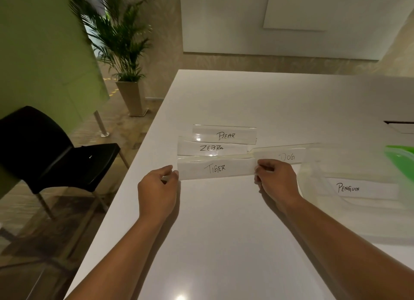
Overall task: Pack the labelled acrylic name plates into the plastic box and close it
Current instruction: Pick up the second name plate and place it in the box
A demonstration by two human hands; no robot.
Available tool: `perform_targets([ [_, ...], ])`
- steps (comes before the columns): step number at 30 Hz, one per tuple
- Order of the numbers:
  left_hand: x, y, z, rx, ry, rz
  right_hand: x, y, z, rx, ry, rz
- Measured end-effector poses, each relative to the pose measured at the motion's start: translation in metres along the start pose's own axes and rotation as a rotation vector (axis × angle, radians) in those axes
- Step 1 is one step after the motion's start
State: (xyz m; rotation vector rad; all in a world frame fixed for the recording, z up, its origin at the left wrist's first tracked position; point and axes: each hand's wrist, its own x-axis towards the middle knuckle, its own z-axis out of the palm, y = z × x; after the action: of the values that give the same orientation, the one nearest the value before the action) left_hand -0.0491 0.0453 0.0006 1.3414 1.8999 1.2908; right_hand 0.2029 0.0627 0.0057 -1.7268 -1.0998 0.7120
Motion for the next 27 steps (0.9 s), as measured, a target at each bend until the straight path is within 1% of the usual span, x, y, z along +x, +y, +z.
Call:
perform_targets([
  [4,0.001,0.000,0.001,0.020,-0.027,-0.004,0.000,0.001,0.001,-0.021,0.006,0.001],
  [9,-0.002,0.000,0.003,0.040,0.000,0.024,-0.002,0.004,0.001,-0.097,-0.001,-0.070],
  [13,-0.002,-0.001,0.004,0.042,0.019,0.019,-0.004,0.004,0.000,-0.109,0.017,-0.103],
  [16,-0.001,-0.001,0.003,0.036,0.028,0.018,-0.005,0.005,0.000,-0.109,0.032,-0.113],
  [22,-0.007,-0.002,-0.005,0.010,-0.007,0.035,-0.012,0.005,-0.004,-0.059,0.050,-0.108],
  [27,-0.016,-0.003,-0.015,-0.054,-0.023,0.003,-0.023,0.003,-0.011,-0.026,0.043,-0.086],
])
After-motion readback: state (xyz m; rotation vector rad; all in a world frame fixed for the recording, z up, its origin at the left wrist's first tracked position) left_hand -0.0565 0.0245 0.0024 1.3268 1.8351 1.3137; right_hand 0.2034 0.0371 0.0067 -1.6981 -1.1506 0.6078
